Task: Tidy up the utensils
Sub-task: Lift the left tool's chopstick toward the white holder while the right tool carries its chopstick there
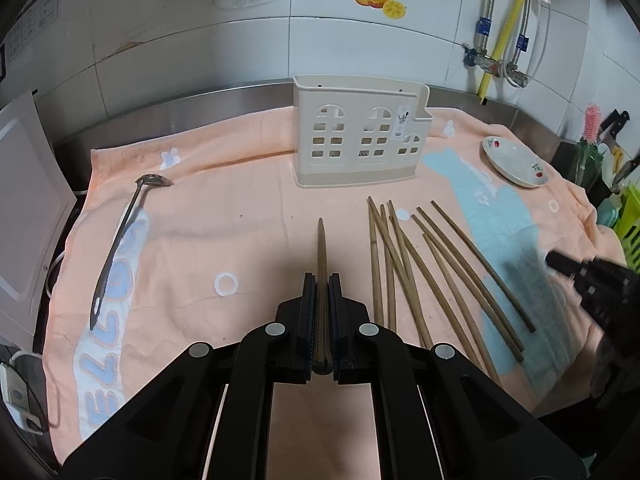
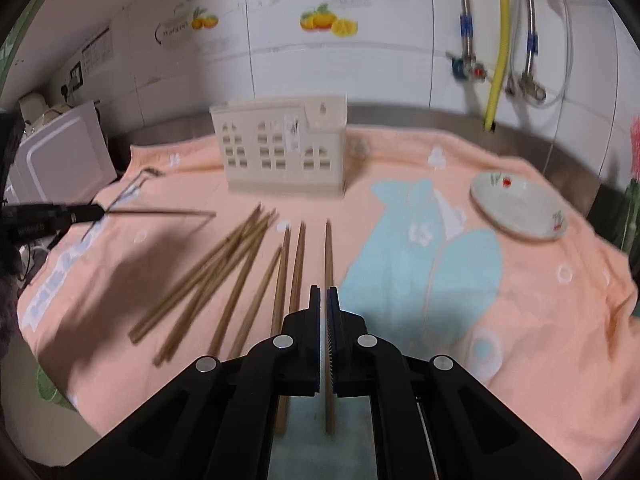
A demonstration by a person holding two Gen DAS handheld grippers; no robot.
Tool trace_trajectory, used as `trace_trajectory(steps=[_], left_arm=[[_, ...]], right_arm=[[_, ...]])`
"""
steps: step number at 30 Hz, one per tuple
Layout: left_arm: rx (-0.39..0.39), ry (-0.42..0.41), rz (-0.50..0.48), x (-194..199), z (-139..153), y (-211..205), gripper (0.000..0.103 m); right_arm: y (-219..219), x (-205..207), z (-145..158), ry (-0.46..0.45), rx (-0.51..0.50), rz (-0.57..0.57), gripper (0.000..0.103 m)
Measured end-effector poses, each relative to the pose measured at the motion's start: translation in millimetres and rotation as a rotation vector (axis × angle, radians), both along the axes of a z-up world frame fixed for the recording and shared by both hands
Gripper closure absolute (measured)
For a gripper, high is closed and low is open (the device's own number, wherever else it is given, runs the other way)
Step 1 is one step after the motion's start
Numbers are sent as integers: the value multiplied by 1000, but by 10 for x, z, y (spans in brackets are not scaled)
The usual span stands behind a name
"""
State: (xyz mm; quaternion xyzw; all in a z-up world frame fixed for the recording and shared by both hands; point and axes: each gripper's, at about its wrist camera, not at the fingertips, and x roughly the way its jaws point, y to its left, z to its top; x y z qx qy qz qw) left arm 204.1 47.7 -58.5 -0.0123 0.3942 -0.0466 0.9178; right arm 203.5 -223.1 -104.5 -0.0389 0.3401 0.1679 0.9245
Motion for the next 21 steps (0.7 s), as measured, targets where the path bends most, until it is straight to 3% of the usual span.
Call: trace_trajectory(steps=[9,17,21], left_arm=[[-2,-7,4,1,17,8,98],[1,-3,1,9,18,4,98],[3,1,1,25,8,5,98]], right_arm=[[3,24,-420,97,-3,4,91],[-37,89,-633,140,-13,-16,91],[16,81,-649,115,-43,-7,91]])
